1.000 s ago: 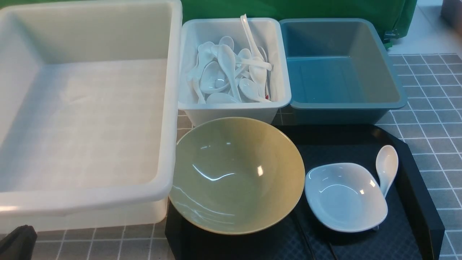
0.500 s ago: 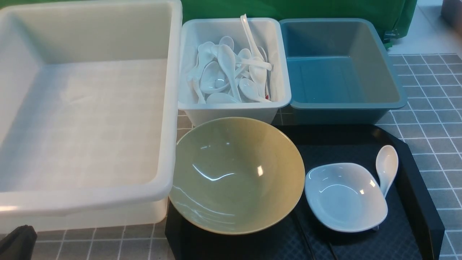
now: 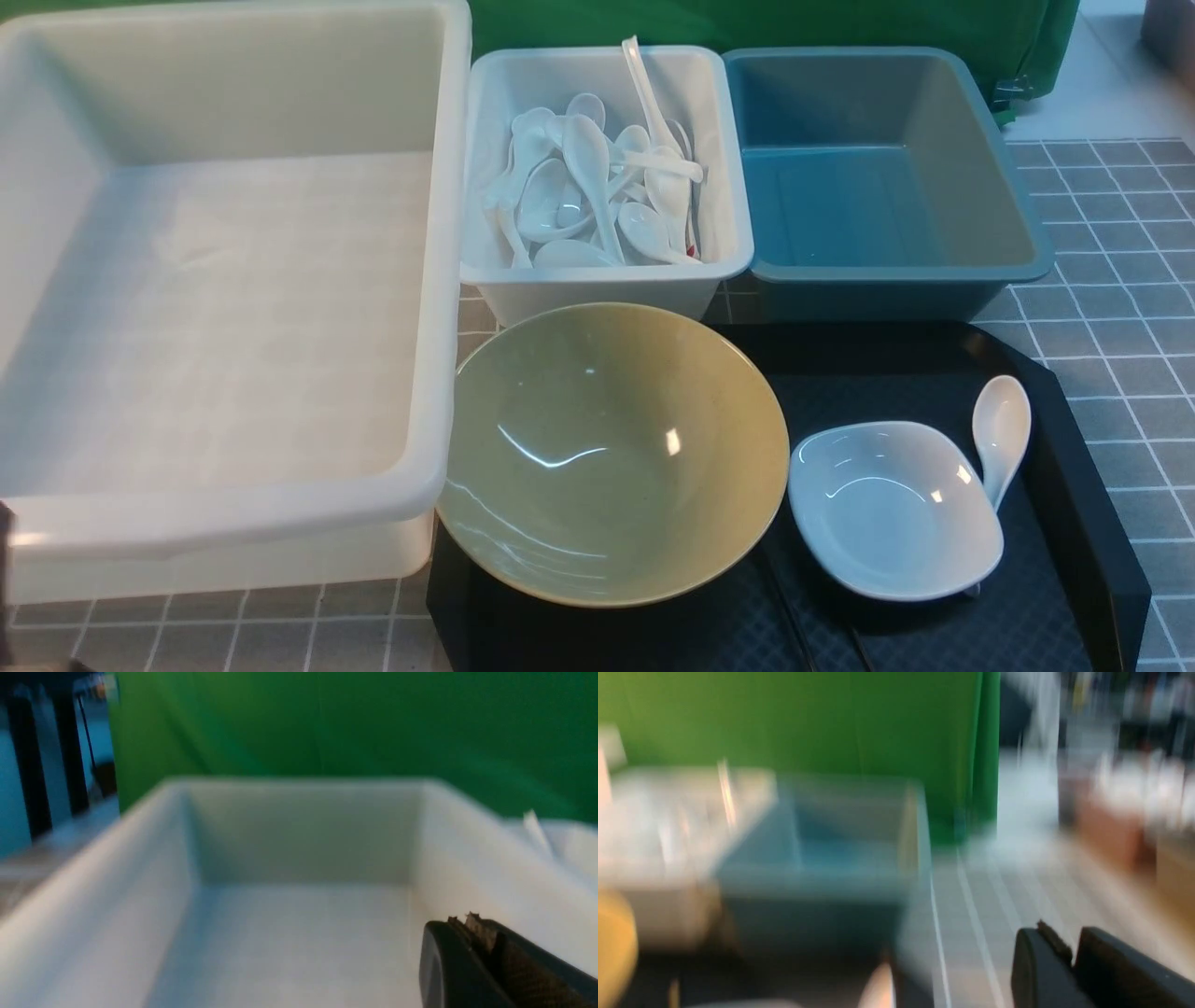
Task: On grey table put chopsticks spoon bowls plates into blue grey white boxes.
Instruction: 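Grasp the large bowl on the tray by its rim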
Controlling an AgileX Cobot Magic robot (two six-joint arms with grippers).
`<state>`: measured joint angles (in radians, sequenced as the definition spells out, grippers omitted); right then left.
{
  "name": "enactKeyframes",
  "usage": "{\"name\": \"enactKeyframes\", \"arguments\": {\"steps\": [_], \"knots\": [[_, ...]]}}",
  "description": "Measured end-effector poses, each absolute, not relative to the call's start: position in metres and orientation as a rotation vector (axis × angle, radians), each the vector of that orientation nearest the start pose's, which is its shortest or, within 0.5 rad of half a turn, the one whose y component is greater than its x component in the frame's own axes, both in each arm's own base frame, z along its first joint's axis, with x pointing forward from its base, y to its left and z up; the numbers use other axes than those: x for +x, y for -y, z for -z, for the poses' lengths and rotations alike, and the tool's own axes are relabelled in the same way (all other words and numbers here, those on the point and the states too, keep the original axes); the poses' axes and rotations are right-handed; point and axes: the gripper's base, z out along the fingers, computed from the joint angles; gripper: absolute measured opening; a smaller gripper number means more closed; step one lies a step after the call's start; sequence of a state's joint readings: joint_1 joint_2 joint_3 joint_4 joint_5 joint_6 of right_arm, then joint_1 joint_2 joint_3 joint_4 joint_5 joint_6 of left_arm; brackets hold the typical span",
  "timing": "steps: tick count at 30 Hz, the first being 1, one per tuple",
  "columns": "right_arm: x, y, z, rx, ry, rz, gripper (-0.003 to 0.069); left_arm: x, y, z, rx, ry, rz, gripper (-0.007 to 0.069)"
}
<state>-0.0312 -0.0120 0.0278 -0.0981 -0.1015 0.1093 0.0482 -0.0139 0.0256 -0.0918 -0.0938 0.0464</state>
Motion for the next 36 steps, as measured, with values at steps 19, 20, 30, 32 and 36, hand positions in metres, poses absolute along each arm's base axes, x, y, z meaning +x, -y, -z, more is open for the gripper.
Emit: {"name": "enactKeyframes", "arguments": {"steps": [19, 20, 30, 32, 36], "knots": [[0.036, -0.001, -0.326, 0.106, -1.045, -0.175, 0.0038, 0.03, -0.001, -0.374, -0.079, -0.968, 0.081, -0.0011], [0.039, 0.0, -0.332, 0.096, -1.101, -0.134, 0.0034, 0.034, -0.001, -0.382, -0.078, -0.994, 0.076, -0.0011], [0.095, 0.004, -0.303, 0.103, -1.885, -0.022, 0.0033, 0.147, 0.008, -0.395, -0.153, -1.553, 0.241, -0.0011], [0.098, -0.002, -0.29, -0.004, -2.044, -0.026, 0.0033, 0.171, 0.031, -0.39, -0.039, -1.802, 0.275, -0.0011], [0.102, -0.013, -0.269, -0.227, -2.237, -0.088, 0.0033, 0.196, 0.084, -0.375, 0.339, -2.153, 0.251, -0.0011]]}}
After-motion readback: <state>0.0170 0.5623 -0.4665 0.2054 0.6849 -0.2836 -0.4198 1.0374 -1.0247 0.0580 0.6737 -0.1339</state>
